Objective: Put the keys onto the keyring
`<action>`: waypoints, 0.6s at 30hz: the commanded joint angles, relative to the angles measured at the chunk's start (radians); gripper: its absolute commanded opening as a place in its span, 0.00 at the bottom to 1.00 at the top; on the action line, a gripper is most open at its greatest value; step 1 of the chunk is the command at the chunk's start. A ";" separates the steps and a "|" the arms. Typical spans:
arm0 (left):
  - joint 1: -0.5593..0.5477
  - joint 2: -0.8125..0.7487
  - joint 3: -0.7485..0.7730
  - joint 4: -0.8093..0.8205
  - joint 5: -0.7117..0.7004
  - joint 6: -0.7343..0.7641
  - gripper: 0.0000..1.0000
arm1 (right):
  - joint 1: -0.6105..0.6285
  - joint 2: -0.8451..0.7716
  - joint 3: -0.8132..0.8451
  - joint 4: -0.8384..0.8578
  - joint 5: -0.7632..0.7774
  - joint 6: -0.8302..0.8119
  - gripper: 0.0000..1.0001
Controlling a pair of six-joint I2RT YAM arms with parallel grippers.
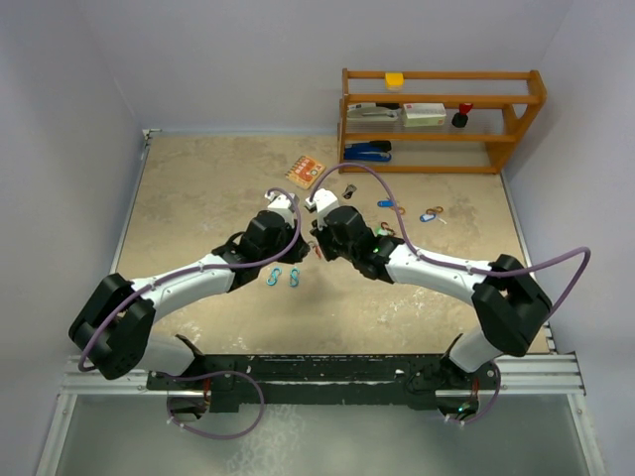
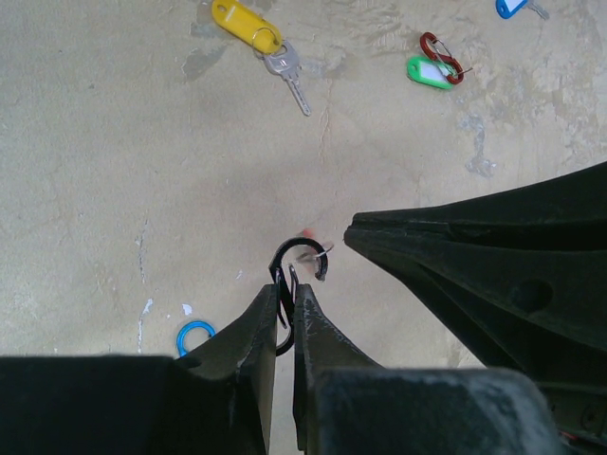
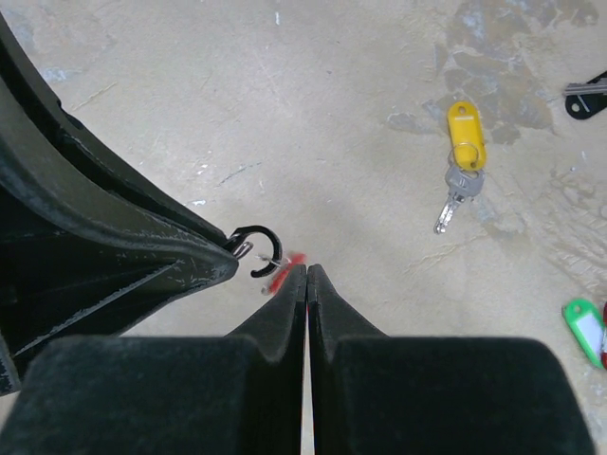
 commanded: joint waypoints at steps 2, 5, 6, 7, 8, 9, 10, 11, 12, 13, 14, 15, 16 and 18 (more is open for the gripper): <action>-0.004 -0.039 0.021 0.012 0.011 0.034 0.21 | 0.006 -0.057 0.008 0.006 0.063 -0.030 0.00; -0.004 -0.042 0.021 0.015 0.011 0.031 0.39 | 0.006 -0.063 0.005 0.010 0.068 -0.034 0.00; -0.004 -0.044 0.022 0.018 0.012 0.032 0.41 | 0.007 -0.063 0.005 0.010 0.070 -0.036 0.00; -0.004 -0.046 0.022 0.020 0.013 0.031 0.41 | 0.007 -0.063 0.006 0.010 0.070 -0.037 0.00; -0.004 -0.047 0.023 0.021 0.015 0.031 0.43 | 0.006 -0.063 0.005 0.011 0.071 -0.037 0.00; -0.004 -0.047 0.023 0.021 0.018 0.031 0.43 | 0.006 -0.063 0.005 0.011 0.071 -0.037 0.00; -0.004 -0.048 0.023 0.021 0.017 0.031 0.43 | 0.007 -0.063 0.005 0.011 0.073 -0.038 0.00; -0.004 -0.049 0.023 0.021 0.016 0.031 0.43 | 0.006 -0.063 0.005 0.010 0.073 -0.038 0.00; -0.004 -0.049 0.023 0.019 0.015 0.031 0.43 | 0.006 -0.063 0.005 0.011 0.073 -0.038 0.00; -0.003 -0.049 0.025 0.018 0.013 0.031 0.43 | 0.007 -0.061 0.003 0.010 0.074 -0.038 0.00; -0.004 -0.049 0.025 0.016 0.009 0.031 0.43 | 0.006 -0.059 0.004 0.009 0.075 -0.038 0.00; -0.004 -0.050 0.025 0.012 0.003 0.031 0.43 | 0.006 -0.054 0.007 0.005 0.076 -0.037 0.00; -0.004 -0.052 0.025 0.007 -0.006 0.029 0.44 | 0.005 -0.048 0.008 -0.001 0.078 -0.032 0.00; -0.004 -0.061 0.023 -0.012 -0.059 0.018 0.45 | 0.005 -0.035 0.014 -0.015 0.084 -0.020 0.00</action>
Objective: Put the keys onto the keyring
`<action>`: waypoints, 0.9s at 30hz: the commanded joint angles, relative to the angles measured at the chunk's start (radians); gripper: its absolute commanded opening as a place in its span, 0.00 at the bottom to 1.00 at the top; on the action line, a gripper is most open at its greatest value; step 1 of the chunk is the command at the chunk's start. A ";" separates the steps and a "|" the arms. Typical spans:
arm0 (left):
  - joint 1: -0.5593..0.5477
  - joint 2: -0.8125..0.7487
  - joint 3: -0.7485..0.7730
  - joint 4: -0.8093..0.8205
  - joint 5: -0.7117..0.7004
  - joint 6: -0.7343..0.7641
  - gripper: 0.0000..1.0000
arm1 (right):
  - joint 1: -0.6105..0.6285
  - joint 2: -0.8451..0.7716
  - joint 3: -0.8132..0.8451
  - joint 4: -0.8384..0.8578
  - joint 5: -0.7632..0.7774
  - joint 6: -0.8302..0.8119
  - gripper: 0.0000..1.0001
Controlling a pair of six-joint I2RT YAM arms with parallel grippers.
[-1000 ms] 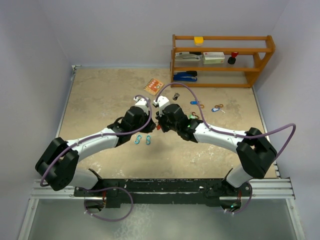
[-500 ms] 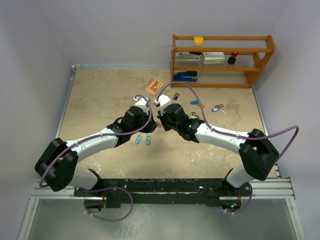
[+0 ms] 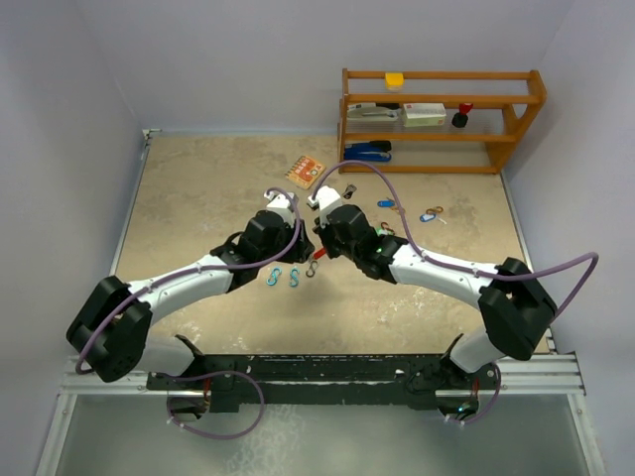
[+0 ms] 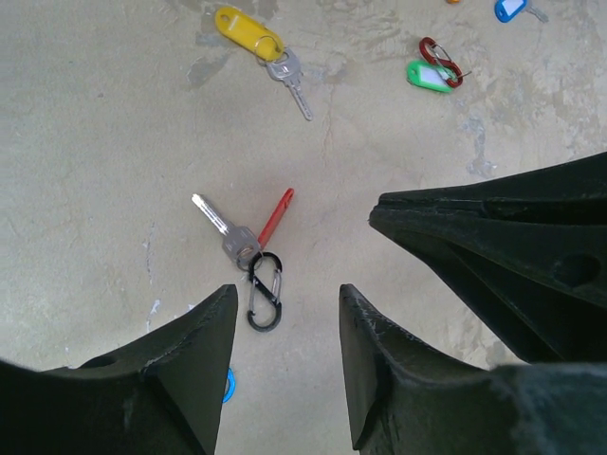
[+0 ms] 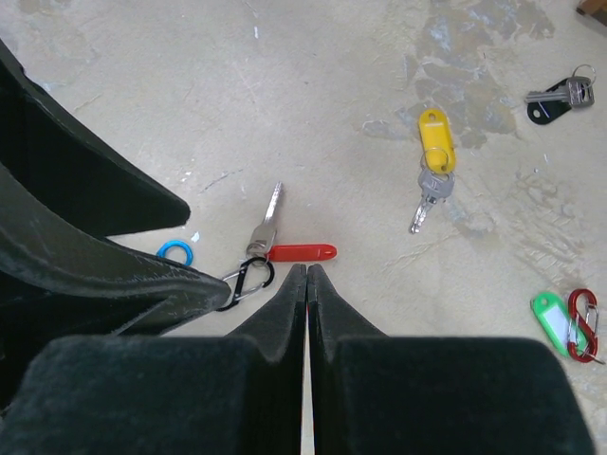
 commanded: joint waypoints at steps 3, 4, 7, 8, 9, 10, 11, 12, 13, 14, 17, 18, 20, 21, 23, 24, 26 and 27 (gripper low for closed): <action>0.001 -0.067 0.023 -0.060 -0.178 -0.027 0.51 | 0.005 0.024 0.016 -0.018 0.042 0.025 0.00; 0.005 -0.077 0.021 -0.074 -0.218 -0.041 0.53 | 0.005 0.034 0.023 -0.028 0.040 0.033 0.04; 0.037 -0.117 -0.004 -0.092 -0.295 -0.087 0.61 | 0.005 0.081 0.048 -0.066 0.023 0.056 0.25; 0.050 -0.135 -0.016 -0.092 -0.307 -0.101 0.62 | 0.005 0.095 0.055 -0.073 0.011 0.064 0.32; 0.068 -0.162 -0.031 -0.094 -0.322 -0.115 0.64 | 0.005 0.108 0.062 -0.076 -0.005 0.073 0.38; 0.080 -0.179 -0.042 -0.094 -0.333 -0.126 0.65 | 0.005 0.123 0.068 -0.079 -0.022 0.080 0.41; 0.089 -0.196 -0.052 -0.096 -0.343 -0.136 0.65 | 0.005 0.138 0.076 -0.081 -0.036 0.088 0.44; 0.096 -0.212 -0.060 -0.099 -0.356 -0.139 0.66 | 0.005 0.151 0.084 -0.082 -0.048 0.094 0.46; 0.099 -0.225 -0.068 -0.100 -0.365 -0.143 0.66 | 0.005 0.165 0.091 -0.080 -0.059 0.101 0.49; 0.101 -0.236 -0.074 -0.101 -0.372 -0.143 0.66 | 0.005 0.180 0.102 -0.082 -0.067 0.103 0.51; 0.102 -0.248 -0.082 -0.108 -0.380 -0.144 0.66 | 0.005 0.223 0.135 -0.089 -0.085 0.109 0.52; 0.103 -0.249 -0.084 -0.109 -0.381 -0.144 0.66 | 0.005 0.237 0.147 -0.093 -0.088 0.110 0.52; 0.103 -0.250 -0.089 -0.109 -0.381 -0.146 0.66 | 0.005 0.255 0.164 -0.092 -0.094 0.110 0.53; 0.103 -0.250 -0.092 -0.108 -0.381 -0.147 0.66 | 0.006 0.263 0.172 -0.089 -0.093 0.110 0.53; 0.104 -0.249 -0.096 -0.106 -0.382 -0.148 0.66 | 0.006 0.279 0.185 -0.087 -0.089 0.107 0.53; 0.103 -0.249 -0.096 -0.105 -0.382 -0.148 0.66 | 0.005 0.287 0.190 -0.085 -0.089 0.105 0.53; 0.104 -0.246 -0.099 -0.104 -0.383 -0.148 0.66 | 0.006 0.309 0.211 -0.092 -0.085 0.102 0.53; 0.105 -0.247 -0.099 -0.103 -0.383 -0.148 0.66 | 0.005 0.320 0.222 -0.100 -0.083 0.099 0.53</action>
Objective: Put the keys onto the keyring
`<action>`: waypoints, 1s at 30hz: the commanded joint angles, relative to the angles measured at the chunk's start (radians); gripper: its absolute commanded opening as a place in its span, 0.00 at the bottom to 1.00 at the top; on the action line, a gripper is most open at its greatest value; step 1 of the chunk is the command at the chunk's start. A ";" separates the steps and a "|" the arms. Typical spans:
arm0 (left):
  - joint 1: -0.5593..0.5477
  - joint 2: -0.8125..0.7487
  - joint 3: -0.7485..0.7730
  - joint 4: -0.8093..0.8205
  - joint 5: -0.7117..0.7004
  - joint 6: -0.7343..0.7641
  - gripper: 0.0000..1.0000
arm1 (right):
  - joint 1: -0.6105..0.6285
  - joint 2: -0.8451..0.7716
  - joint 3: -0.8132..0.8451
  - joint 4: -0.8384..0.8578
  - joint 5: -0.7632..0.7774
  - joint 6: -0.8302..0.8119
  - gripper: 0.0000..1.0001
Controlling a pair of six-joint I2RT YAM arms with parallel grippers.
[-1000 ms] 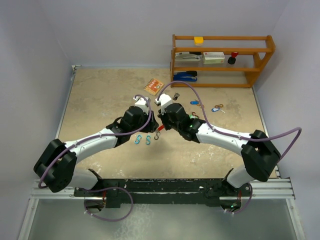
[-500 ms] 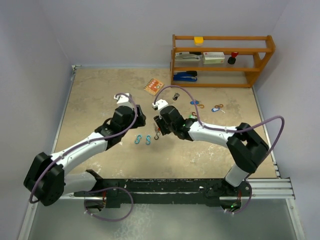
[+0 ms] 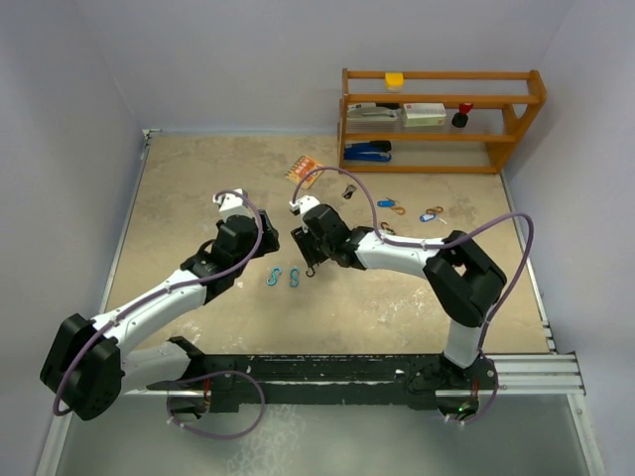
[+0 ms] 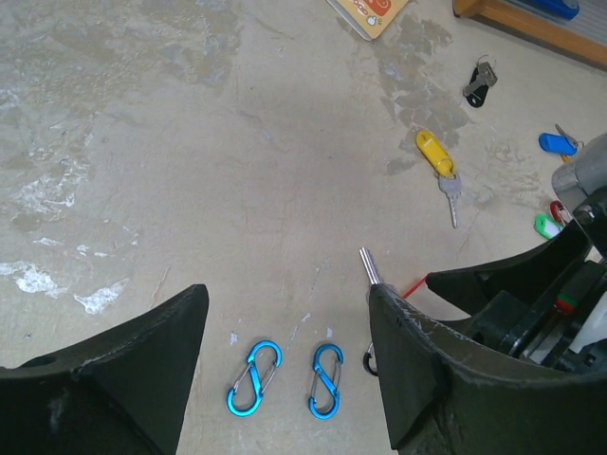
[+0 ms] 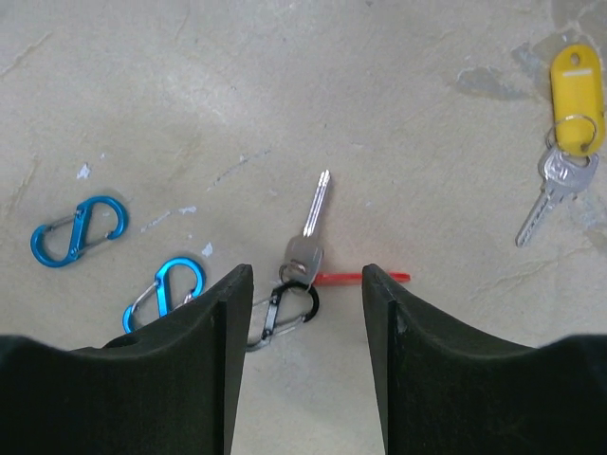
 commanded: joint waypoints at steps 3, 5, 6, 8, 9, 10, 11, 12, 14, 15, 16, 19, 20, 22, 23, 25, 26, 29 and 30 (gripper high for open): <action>0.005 -0.019 -0.006 0.020 -0.023 -0.011 0.66 | 0.004 0.059 0.091 -0.017 -0.005 0.001 0.53; 0.006 -0.027 -0.009 0.018 -0.024 -0.010 0.66 | -0.002 0.076 0.101 -0.017 -0.011 0.001 0.53; 0.007 -0.029 -0.010 0.017 -0.026 -0.010 0.66 | -0.006 0.084 0.106 -0.017 -0.014 0.002 0.52; 0.009 -0.033 -0.011 0.013 -0.028 -0.009 0.66 | -0.012 0.099 0.117 -0.020 -0.017 0.003 0.52; 0.010 -0.036 -0.012 0.010 -0.028 -0.008 0.66 | -0.014 0.103 0.119 -0.020 -0.018 0.004 0.52; 0.010 -0.037 -0.012 0.011 -0.028 -0.008 0.66 | -0.018 0.106 0.120 -0.018 -0.019 0.004 0.52; 0.011 -0.037 -0.014 0.012 -0.028 -0.008 0.66 | -0.022 0.110 0.120 -0.016 -0.022 0.003 0.51; 0.011 -0.036 -0.014 0.012 -0.028 -0.008 0.66 | -0.025 0.112 0.122 -0.016 -0.026 0.002 0.51; 0.013 -0.033 -0.015 0.013 -0.025 -0.008 0.66 | -0.031 0.118 0.124 -0.015 -0.031 0.002 0.48; 0.013 -0.032 -0.015 0.014 -0.025 -0.008 0.66 | -0.032 0.119 0.125 -0.015 -0.034 0.002 0.46; 0.013 -0.030 -0.015 0.015 -0.025 -0.008 0.66 | -0.035 0.123 0.125 -0.015 -0.036 0.003 0.44; 0.014 -0.028 -0.015 0.016 -0.025 -0.008 0.66 | -0.036 0.129 0.124 -0.014 -0.045 0.002 0.35; 0.015 -0.028 -0.016 0.018 -0.024 -0.008 0.66 | -0.036 0.129 0.122 -0.012 -0.046 0.003 0.31; 0.014 -0.026 -0.017 0.018 -0.023 -0.007 0.66 | -0.037 0.127 0.120 -0.009 -0.051 0.002 0.23; 0.015 -0.025 -0.017 0.019 -0.022 -0.008 0.66 | -0.037 0.126 0.120 -0.008 -0.054 0.003 0.19; 0.016 -0.024 -0.017 0.019 -0.021 -0.008 0.66 | -0.037 0.123 0.120 -0.009 -0.062 0.001 0.11; 0.016 -0.023 -0.015 0.019 -0.021 -0.008 0.66 | -0.036 0.120 0.119 -0.009 -0.061 0.002 0.07; 0.016 -0.020 -0.014 0.021 -0.019 -0.006 0.66 | -0.036 0.086 0.104 0.004 -0.042 0.008 0.00; 0.016 -0.018 -0.012 0.022 -0.018 -0.006 0.66 | -0.036 0.066 0.088 0.016 -0.030 0.013 0.00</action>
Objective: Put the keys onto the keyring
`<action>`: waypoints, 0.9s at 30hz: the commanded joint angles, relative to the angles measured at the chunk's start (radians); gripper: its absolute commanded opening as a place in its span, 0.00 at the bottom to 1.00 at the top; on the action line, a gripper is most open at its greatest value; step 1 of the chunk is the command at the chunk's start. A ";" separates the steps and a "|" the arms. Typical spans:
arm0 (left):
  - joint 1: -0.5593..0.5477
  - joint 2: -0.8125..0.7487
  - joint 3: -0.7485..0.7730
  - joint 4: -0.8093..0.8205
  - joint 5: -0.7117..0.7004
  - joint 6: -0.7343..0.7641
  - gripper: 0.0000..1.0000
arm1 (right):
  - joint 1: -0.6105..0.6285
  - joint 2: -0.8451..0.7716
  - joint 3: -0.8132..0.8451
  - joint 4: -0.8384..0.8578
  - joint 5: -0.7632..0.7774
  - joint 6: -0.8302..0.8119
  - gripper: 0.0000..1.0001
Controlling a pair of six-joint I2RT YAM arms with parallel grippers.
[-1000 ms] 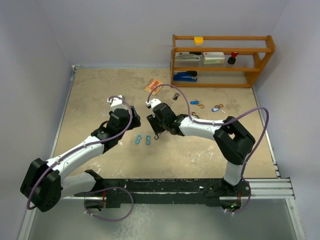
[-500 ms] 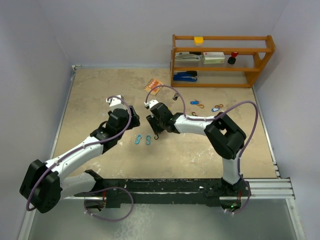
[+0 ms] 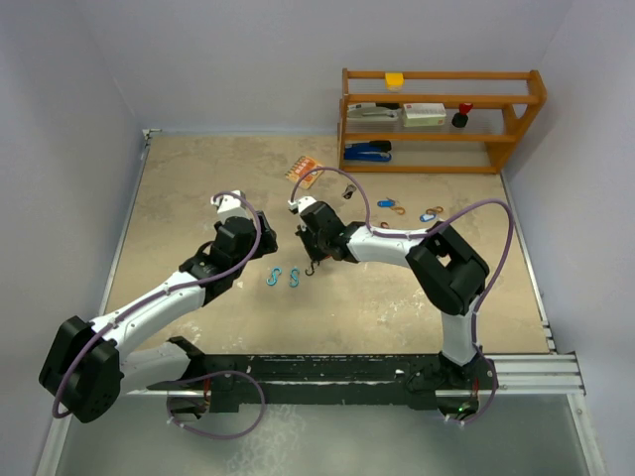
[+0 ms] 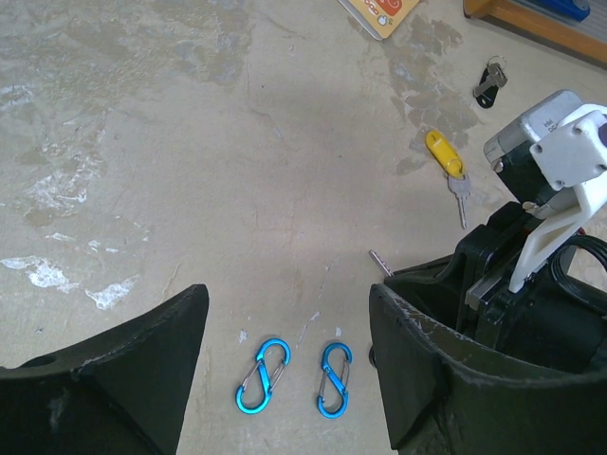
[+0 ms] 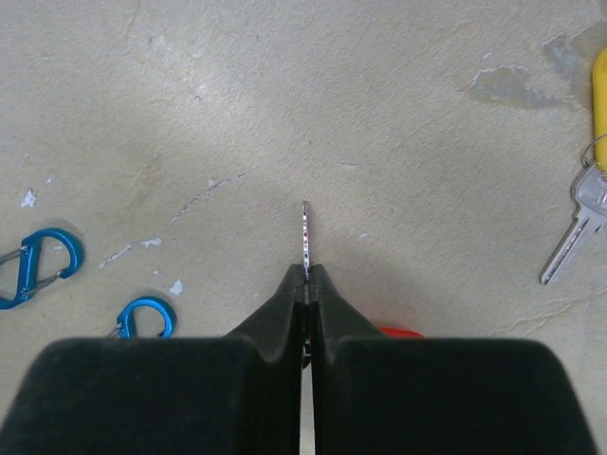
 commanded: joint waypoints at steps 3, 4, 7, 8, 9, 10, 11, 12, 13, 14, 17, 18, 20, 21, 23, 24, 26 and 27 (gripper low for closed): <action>0.009 0.004 0.008 0.028 -0.002 -0.006 0.66 | 0.001 -0.144 -0.038 0.068 0.063 0.016 0.00; 0.009 0.008 0.010 0.029 0.000 -0.006 0.66 | 0.000 -0.177 -0.052 0.076 0.084 0.017 0.00; 0.009 0.014 0.014 0.034 0.005 -0.005 0.66 | 0.000 -0.282 -0.100 0.114 0.148 0.014 0.00; 0.009 0.017 0.016 0.035 0.006 -0.006 0.66 | 0.000 -0.318 -0.116 0.126 0.168 0.012 0.00; 0.009 0.018 0.016 0.036 0.008 -0.005 0.66 | -0.001 -0.351 -0.130 0.133 0.187 0.010 0.00; 0.009 0.021 0.017 0.038 0.009 -0.005 0.66 | 0.000 -0.385 -0.142 0.140 0.209 0.008 0.00; 0.009 0.023 0.018 0.039 0.010 -0.005 0.66 | -0.001 -0.417 -0.155 0.146 0.229 0.004 0.00; 0.009 0.025 0.019 0.041 0.012 -0.005 0.66 | 0.000 -0.462 -0.168 0.151 0.252 0.000 0.00; 0.009 0.026 0.019 0.042 0.014 -0.005 0.66 | -0.001 -0.495 -0.180 0.157 0.273 -0.003 0.00; 0.009 0.027 0.017 0.042 0.015 -0.006 0.66 | -0.001 -0.524 -0.190 0.160 0.305 -0.009 0.00; 0.010 0.025 0.016 0.045 0.017 -0.006 0.66 | -0.004 -0.605 -0.213 0.159 0.361 -0.031 0.00; 0.009 0.027 0.015 0.046 0.017 -0.006 0.66 | -0.005 -0.626 -0.215 0.152 0.377 -0.034 0.00; 0.009 0.027 0.016 0.048 0.019 -0.006 0.66 | -0.007 -0.661 -0.218 0.137 0.401 -0.043 0.00; 0.009 0.029 0.017 0.049 0.022 -0.006 0.66 | -0.009 -0.674 -0.221 0.128 0.416 -0.044 0.00; 0.009 0.030 0.014 0.052 0.025 -0.008 0.66 | -0.016 -0.698 -0.228 0.113 0.446 -0.041 0.00; 0.009 0.030 0.012 0.054 0.027 -0.009 0.66 | -0.022 -0.705 -0.233 0.103 0.461 -0.031 0.00; 0.009 0.032 0.008 0.061 0.030 -0.009 0.66 | -0.051 -0.714 -0.243 0.080 0.479 -0.005 0.00; 0.009 0.032 0.004 0.064 0.031 -0.012 0.66 | -0.070 -0.715 -0.246 0.062 0.484 0.018 0.00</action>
